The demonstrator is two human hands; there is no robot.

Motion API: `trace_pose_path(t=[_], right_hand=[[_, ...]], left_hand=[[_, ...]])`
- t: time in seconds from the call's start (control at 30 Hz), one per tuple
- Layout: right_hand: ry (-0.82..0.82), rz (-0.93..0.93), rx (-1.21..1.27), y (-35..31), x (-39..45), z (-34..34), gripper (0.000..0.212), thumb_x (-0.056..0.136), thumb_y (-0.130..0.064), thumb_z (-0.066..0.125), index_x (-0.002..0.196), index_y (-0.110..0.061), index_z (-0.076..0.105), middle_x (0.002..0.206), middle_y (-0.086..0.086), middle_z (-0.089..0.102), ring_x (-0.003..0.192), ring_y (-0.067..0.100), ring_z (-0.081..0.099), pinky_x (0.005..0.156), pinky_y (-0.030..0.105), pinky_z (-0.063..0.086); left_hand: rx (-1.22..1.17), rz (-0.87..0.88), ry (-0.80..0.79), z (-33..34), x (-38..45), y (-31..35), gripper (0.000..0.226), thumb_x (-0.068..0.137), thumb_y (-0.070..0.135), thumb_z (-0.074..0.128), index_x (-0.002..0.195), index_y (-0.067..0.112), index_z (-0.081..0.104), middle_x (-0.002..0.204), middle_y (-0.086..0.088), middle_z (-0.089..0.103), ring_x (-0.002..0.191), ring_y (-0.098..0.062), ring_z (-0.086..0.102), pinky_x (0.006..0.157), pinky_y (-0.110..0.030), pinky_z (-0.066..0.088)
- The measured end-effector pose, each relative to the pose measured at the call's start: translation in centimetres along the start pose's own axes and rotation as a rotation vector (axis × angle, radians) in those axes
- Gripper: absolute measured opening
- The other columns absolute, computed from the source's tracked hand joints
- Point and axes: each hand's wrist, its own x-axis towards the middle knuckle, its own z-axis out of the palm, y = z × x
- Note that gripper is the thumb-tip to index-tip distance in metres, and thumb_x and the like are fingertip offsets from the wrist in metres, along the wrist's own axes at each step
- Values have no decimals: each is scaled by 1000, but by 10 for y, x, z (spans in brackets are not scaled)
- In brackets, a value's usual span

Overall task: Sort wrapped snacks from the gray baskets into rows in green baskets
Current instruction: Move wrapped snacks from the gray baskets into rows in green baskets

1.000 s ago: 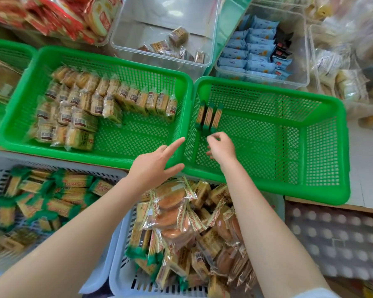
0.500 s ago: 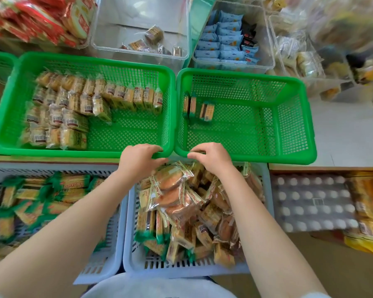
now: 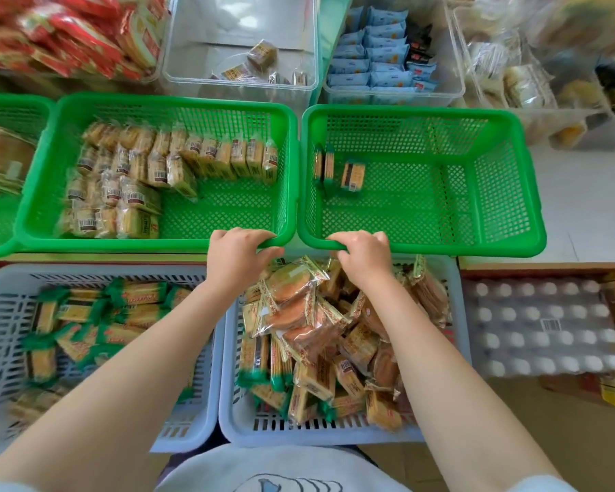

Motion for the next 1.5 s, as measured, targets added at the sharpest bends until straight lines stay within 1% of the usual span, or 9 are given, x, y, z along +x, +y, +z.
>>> trace_pose_path(t=[0.2, 0.53, 0.7, 0.8, 0.97, 1.13, 1.23, 1.37, 1.5], right_hand=[[36, 49, 82, 36, -1, -14, 39, 97, -15, 56, 132, -32, 64, 130, -1, 67, 122, 22, 52, 101, 33, 24], [-88, 48, 68, 6, 2, -1, 41, 97, -14, 52, 132, -34, 63, 136, 2, 60, 128, 25, 44, 111, 38, 19], [17, -72, 126, -16, -9, -11, 44, 92, -25, 64, 136, -21, 60, 141, 0, 58, 135, 21, 45, 120, 43, 19], [255, -183, 335, -67, -38, -2, 31, 92, -21, 62, 122, -16, 68, 120, 1, 67, 116, 18, 56, 107, 37, 38], [-159, -229, 529, -169, -77, 63, 15, 96, -18, 58, 96, -14, 73, 84, -1, 69, 74, 15, 59, 68, 29, 45], [-483, -14, 354, -215, -61, 161, 27, 101, -22, 53, 127, -16, 58, 121, 3, 59, 101, 21, 59, 79, 35, 50], [-503, 92, 151, -231, -41, 212, 63, 98, -22, 61, 152, -13, 30, 157, 12, 27, 132, 31, 44, 86, 35, 46], [-533, 157, 35, -244, -22, 260, 104, 89, -38, 74, 160, -15, 2, 165, 16, 9, 149, 37, 21, 109, 41, 42], [-443, 58, -5, -255, -16, 279, 104, 81, -58, 75, 158, -27, 11, 164, 9, 11, 151, 37, 12, 119, 57, 21]], left_hand=[[-18, -40, -43, 6, -3, 4, 48, 94, 55, 57, 129, 24, 66, 124, 2, 70, 116, -20, 60, 100, -39, 33], [-179, -36, -118, -5, -7, 2, 42, 101, 44, 51, 133, 21, 63, 131, 1, 66, 124, -19, 57, 116, -42, 26], [-346, -22, 164, -12, -41, -11, 26, 99, 23, 57, 117, 10, 71, 123, -6, 65, 120, -24, 52, 100, -33, 36], [-434, -188, 145, -14, -76, -39, 21, 100, 22, 54, 106, 12, 72, 100, 1, 65, 98, -18, 56, 80, -28, 37], [-498, -619, -175, 6, -140, -136, 27, 101, 28, 49, 117, 17, 68, 107, 0, 70, 81, -11, 58, 64, -30, 45], [-612, -808, -336, 20, -177, -214, 33, 103, 30, 46, 128, 15, 62, 111, -2, 66, 88, -18, 64, 81, -40, 54], [-689, -841, -344, 30, -191, -241, 31, 103, 29, 45, 125, 18, 65, 104, -5, 71, 92, -27, 69, 87, -47, 57], [-815, -867, -347, 42, -205, -260, 24, 102, 32, 51, 115, 20, 68, 98, -1, 72, 92, -21, 69, 87, -43, 58], [-911, -891, -338, 50, -212, -275, 23, 100, 33, 54, 115, 23, 68, 105, 4, 72, 90, -13, 69, 85, -37, 58]])
